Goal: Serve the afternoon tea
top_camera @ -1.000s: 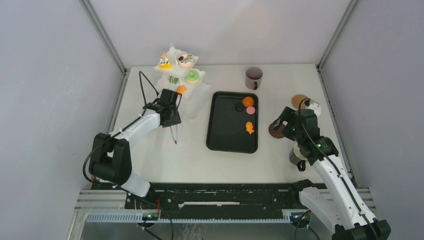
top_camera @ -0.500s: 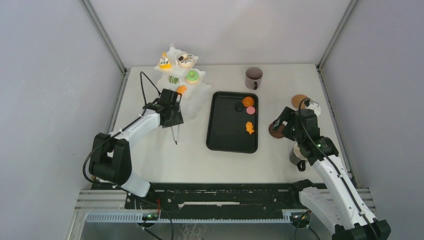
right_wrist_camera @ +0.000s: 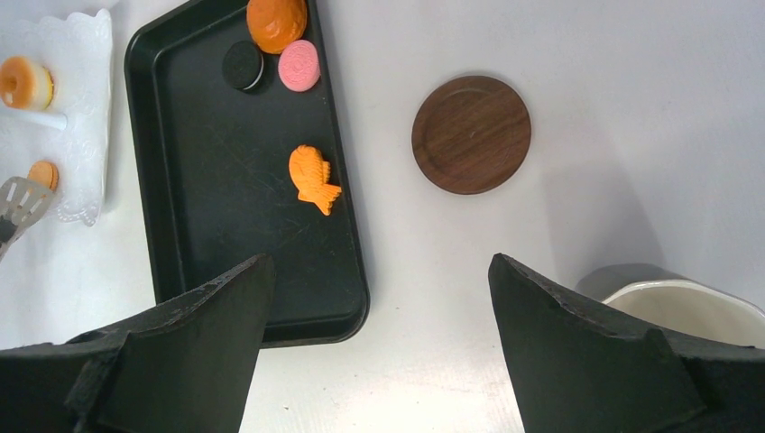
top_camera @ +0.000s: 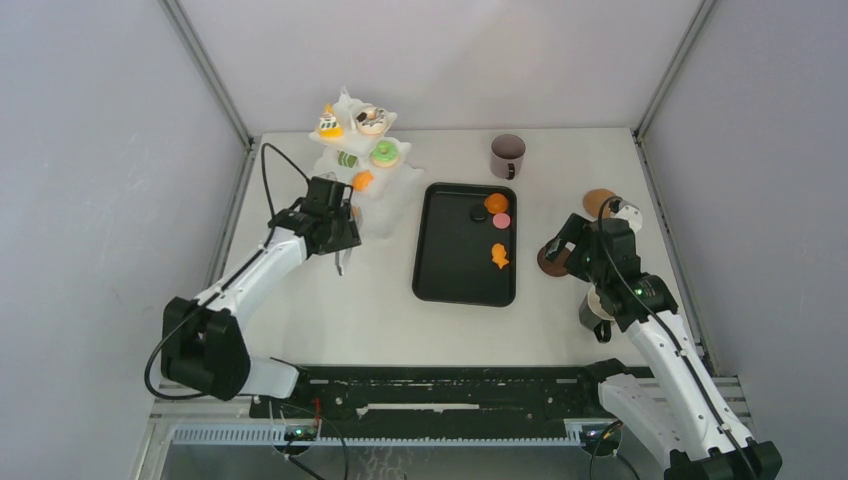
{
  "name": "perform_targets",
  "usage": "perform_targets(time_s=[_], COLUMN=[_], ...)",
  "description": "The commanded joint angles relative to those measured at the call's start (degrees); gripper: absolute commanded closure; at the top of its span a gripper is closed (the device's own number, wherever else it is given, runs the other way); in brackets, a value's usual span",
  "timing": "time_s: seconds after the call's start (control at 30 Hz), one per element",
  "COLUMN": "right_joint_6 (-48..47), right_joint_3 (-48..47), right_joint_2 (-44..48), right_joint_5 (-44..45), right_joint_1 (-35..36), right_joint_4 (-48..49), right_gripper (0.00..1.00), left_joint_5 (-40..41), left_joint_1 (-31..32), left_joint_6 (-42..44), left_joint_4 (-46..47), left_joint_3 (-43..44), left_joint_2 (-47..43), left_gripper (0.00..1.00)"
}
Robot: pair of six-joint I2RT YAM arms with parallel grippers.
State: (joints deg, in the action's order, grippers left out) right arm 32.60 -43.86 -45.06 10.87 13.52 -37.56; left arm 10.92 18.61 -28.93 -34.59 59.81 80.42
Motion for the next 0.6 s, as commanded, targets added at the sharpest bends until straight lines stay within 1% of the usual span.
perform_targets(time_s=[0.0,0.1,0.17,0.33,0.37,0.47,0.57], right_joint_6=[0.8,0.9,1.0,1.3,1.3,1.4,1.5], right_joint_3=[-0.2,-0.2,-0.1,0.3,0.3,0.5,0.5], right_joint_2=[0.4,0.1,0.1,0.4,0.5,0.7,1.0], right_joint_5=[0.5,0.6,0.7,0.8,0.9,1.1,1.3], right_joint_1=[0.4,0.6,0.9,1.3,1.4,1.5,1.6], right_joint_4=[1.3,1.4,1.4,1.5,1.5,1.5,1.3], right_gripper=[0.04,0.04,0.04,0.04,0.04,0.04,0.04], left_joint_5=[-1.5,-1.9,-2.3,-4.1,-4.8,-6.6,-6.8], left_joint_1=[0.5,2.1,3.7,8.6,10.8,14.7,18.7], left_joint_6=[0.5,0.5,0.5,0.3,0.2,-0.6,-0.7], left_joint_4=[-1.5,-2.0,-2.6,-5.3,-5.4,-5.2,-3.6], left_joint_3=[-1.2,-3.2,-3.8,-2.9,-2.7,-1.2,1.2], left_joint_2=[-6.2,-9.6,-11.7,-14.1,-14.2,-12.9,-10.4], left_gripper=[0.49,0.58,0.68,0.81,0.84,0.99,1.0])
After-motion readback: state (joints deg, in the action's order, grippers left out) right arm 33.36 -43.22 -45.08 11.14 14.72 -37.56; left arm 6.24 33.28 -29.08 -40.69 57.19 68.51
